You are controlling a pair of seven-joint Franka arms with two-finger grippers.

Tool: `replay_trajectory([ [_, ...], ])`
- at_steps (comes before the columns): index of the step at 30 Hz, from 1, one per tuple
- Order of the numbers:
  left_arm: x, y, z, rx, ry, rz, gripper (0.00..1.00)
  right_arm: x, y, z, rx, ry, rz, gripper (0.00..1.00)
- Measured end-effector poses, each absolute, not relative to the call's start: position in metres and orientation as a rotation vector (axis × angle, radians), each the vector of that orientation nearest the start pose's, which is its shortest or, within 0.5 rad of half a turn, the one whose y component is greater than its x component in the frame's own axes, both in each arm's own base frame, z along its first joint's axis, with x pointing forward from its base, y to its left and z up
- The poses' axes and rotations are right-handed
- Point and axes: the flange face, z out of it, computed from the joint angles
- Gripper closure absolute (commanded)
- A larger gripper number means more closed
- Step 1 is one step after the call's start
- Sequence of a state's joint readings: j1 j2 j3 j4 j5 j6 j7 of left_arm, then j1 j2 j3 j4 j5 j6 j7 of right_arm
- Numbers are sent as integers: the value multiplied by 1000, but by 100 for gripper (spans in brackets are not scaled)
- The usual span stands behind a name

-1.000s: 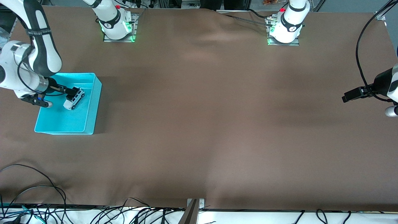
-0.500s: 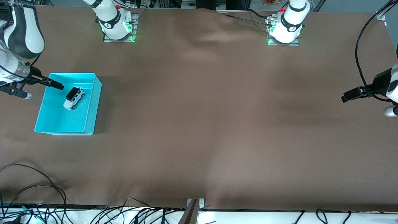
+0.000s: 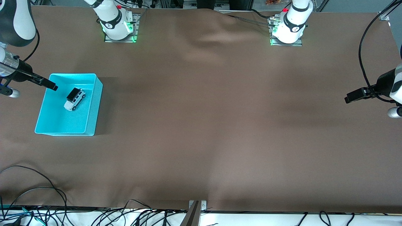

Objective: Wind and store white jeep toy

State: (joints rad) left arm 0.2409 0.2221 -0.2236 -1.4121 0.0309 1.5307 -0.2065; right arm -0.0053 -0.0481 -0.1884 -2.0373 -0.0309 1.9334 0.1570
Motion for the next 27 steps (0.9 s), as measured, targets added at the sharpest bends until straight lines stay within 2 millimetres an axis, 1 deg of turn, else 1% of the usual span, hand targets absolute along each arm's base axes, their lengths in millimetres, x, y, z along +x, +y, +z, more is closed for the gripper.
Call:
replay_trajectory([
  [8, 613, 29, 568, -3126, -356, 156, 0, 537, -60, 512, -3084, 431, 95, 0],
  [12, 613, 29, 568, -3126, -355, 156, 0, 543, -41, 534, -3090, 381, 53, 0],
  [19, 613, 29, 568, -3126, -355, 156, 0, 547, -33, 572, -3076, 361, 7, 0],
  [21, 613, 28, 568, -3126, -354, 156, 0, 547, -27, 581, -3075, 346, -7, 0],
  [24, 613, 27, 568, -3127, -352, 156, 0, 548, -20, 587, -3076, 325, -20, 0],
  [27, 613, 26, 568, -3127, -348, 156, 0, 549, -14, 589, -3078, 305, -24, 0],
])
